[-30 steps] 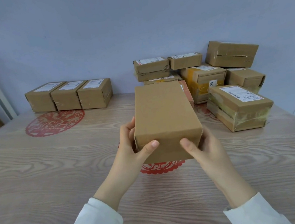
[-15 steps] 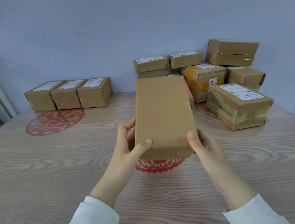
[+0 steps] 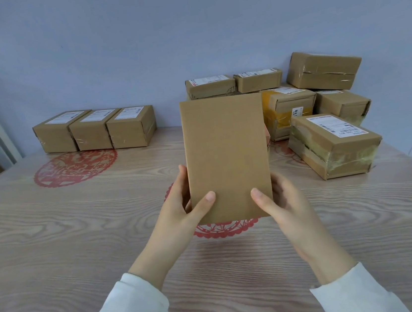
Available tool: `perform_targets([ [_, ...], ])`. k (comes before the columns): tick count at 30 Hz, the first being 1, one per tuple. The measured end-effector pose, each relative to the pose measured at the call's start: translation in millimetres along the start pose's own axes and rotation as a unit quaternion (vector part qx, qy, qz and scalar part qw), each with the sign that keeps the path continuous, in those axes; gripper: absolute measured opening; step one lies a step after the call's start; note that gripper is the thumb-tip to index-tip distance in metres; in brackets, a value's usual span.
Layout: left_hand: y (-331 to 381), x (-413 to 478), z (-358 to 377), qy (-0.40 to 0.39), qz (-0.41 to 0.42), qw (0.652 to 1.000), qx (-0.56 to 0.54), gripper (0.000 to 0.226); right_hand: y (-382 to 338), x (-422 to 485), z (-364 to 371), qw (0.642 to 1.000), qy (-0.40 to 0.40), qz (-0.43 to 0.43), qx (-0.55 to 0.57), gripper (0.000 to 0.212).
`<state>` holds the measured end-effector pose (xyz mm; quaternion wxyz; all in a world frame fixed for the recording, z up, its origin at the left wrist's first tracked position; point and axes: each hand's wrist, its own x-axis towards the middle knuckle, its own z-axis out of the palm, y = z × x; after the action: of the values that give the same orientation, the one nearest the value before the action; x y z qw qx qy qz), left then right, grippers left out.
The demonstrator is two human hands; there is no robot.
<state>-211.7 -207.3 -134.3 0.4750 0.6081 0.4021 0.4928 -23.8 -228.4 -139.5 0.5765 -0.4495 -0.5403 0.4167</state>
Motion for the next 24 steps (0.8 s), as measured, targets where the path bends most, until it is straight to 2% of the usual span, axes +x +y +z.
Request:
perform_targets([
  [5,1.7,1.7,1.5,0.019,0.005,1.000,-0.005,0.075,3.9,-0.7,0.7,1.000,0.008,-0.006,0.002,0.042],
  [11,4.3,2.9,1.9,0.026,0.020,0.999,0.010,0.083,8.7,0.6,5.8,0.999,0.043,-0.026,-0.013,0.032],
  [14,4.1,3.1,2.9,0.037,0.035,0.999,0.018,0.078,7.8,1.0,7.0,0.999,0.039,-0.036,-0.002,0.040],
  [18,3.0,1.5,3.0,0.018,0.040,0.999,0.026,0.073,5.5,0.7,7.9,0.998,0.050,-0.032,0.034,0.069],
  [21,4.8,0.2,4.3,0.025,0.043,0.999,0.022,0.077,5.6,-1.0,7.6,0.997,0.060,-0.034,0.026,0.062],
  [24,10.1,0.3,6.9,0.048,0.055,0.997,0.013,0.070,6.5,-2.1,10.8,0.997,0.057,-0.044,0.015,0.056],
])
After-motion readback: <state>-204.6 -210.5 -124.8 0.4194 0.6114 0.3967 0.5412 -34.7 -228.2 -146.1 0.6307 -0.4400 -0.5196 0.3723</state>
